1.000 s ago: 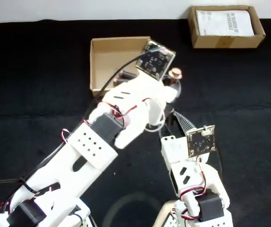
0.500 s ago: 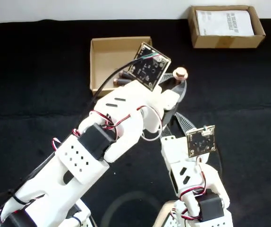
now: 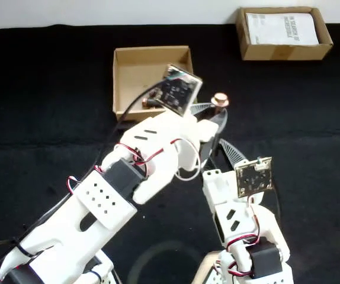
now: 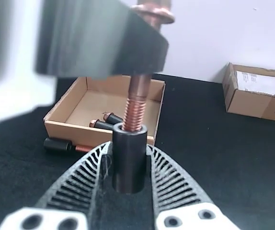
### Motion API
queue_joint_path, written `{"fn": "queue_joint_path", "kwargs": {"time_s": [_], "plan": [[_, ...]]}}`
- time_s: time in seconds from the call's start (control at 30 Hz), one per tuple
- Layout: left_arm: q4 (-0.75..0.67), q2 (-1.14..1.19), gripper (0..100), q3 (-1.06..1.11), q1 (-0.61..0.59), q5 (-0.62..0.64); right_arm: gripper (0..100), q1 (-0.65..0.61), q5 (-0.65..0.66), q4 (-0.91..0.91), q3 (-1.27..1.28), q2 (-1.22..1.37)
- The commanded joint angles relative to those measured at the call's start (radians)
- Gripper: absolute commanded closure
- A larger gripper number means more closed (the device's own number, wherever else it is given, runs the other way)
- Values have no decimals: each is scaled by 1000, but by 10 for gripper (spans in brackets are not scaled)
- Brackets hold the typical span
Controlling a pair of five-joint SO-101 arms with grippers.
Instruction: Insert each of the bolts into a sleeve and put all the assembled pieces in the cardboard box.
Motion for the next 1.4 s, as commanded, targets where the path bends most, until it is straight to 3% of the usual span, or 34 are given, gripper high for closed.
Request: {"fn": "queue_joint_path", "kwargs": {"time_s": [0.0,0.13,0.6,0.7,0.83,0.9,1.07,1.23,1.37], "plan": [[-11,-21,992,4,-24,75,991,1,-11,-2,-71,-16],[6,-21,992,4,-25,81,991,2,-11,-2,-73,-16],[311,-25,986,-4,-18,77,991,2,-11,-2,-73,-16],[384,-28,885,-13,-22,75,991,2,-11,-2,-73,-16],[588,-28,662,-107,-16,77,991,2,-9,-2,-73,-16],[681,-28,614,-170,-16,77,991,2,-9,-2,-73,-16],[924,-28,646,-305,-68,-37,991,13,-6,-5,-65,-15],[1171,-47,761,-481,-209,-164,991,111,-3,-62,-64,-5],[1211,-165,900,-555,-306,-253,991,128,32,-140,-73,42]]}}
